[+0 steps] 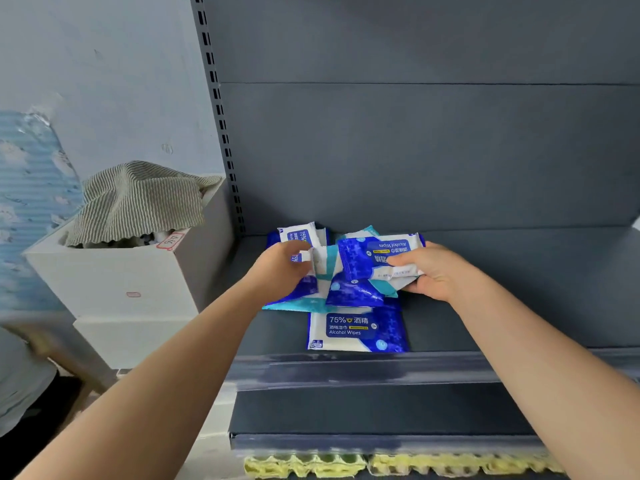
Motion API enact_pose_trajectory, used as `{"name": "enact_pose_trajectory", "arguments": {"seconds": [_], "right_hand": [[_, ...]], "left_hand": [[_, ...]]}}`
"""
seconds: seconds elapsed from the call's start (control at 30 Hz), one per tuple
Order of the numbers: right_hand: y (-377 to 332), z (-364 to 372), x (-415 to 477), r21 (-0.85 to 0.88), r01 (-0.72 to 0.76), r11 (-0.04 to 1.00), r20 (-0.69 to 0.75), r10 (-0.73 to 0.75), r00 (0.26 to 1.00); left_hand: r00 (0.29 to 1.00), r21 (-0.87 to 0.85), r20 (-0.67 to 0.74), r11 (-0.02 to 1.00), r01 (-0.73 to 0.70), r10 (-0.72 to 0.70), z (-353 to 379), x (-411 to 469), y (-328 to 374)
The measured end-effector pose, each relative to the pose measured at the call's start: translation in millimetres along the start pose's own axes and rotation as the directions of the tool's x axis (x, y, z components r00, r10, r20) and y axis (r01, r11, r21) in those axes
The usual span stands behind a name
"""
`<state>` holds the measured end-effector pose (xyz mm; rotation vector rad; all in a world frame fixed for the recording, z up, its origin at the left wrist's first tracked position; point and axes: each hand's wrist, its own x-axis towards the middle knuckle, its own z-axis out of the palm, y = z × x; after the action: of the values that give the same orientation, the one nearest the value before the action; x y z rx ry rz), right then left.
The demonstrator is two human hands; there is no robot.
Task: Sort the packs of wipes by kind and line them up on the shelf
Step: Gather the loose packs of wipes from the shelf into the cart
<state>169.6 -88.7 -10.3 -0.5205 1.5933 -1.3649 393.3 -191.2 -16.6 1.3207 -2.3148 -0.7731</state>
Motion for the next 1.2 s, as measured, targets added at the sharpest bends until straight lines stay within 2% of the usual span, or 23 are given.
{"name": "enact_pose_trajectory", "arguments": {"seconds": [0.07,0.17,0.23,0.43,0.57,0.77,0.87,0.9,0.97,1.07,1.13,1.2], "right_hand": [[5,-9,-4,0.039,0.001,0.999,-0.03,0.0,1.0],[11,-15,-8,0.088,0.016,0.996,-0.051,-0.012,0.999],[11,-15,-8,0.116,0.045,0.992,-0.051,-0.039,0.998],[-2,-18,-3,0.132,0.148,0.98,-0.062,-0.14,0.988],[-1,-19,-5,0.151,0.183,0.972,-0.095,-0.17,0.981],[-9,-36,-16,0.208,0.236,0.949,-0.046,-0.232,0.972],[-12,-47,-21,0.187,0.246,0.951,-0.057,-0.239,0.969],[-12,-51,-23,0.184,0.247,0.952,-0.063,-0.239,0.969],[-12,-60,-25,0.202,0.26,0.944,-0.075,-0.249,0.965],[-13,-79,-26,0.222,0.272,0.936,-0.104,-0.254,0.961],[-12,-93,-23,0.199,0.234,0.952,-0.141,-0.208,0.968],[-7,-110,-17,0.176,0.179,0.968,-0.19,-0.145,0.971]], "left_hand": [[0.999,0.06,-0.043,0.998,0.031,-0.029,1,4,-4],[0.987,0.132,0.021,0.979,0.154,-0.158,0,10,-6],[0.976,0.094,0.049,0.974,0.208,-0.213,0,14,-4],[0.958,-0.289,-0.053,0.923,0.254,-0.281,4,25,11],[0.942,-0.613,0.062,0.732,0.297,-0.33,19,33,30],[0.96,-0.707,0.129,0.656,0.264,-0.248,32,34,59],[0.965,-0.842,0.246,0.472,0.26,-0.093,35,30,79],[0.966,-0.863,0.256,0.444,0.24,-0.024,40,31,85],[0.969,-0.853,0.241,0.487,0.186,0.052,52,34,97],[0.971,-0.811,0.235,0.559,0.17,0.046,71,37,118],[0.956,-0.781,0.286,0.594,0.193,0.065,87,36,130],[0.933,-0.705,0.352,0.676,0.213,0.073,105,37,140]]}}
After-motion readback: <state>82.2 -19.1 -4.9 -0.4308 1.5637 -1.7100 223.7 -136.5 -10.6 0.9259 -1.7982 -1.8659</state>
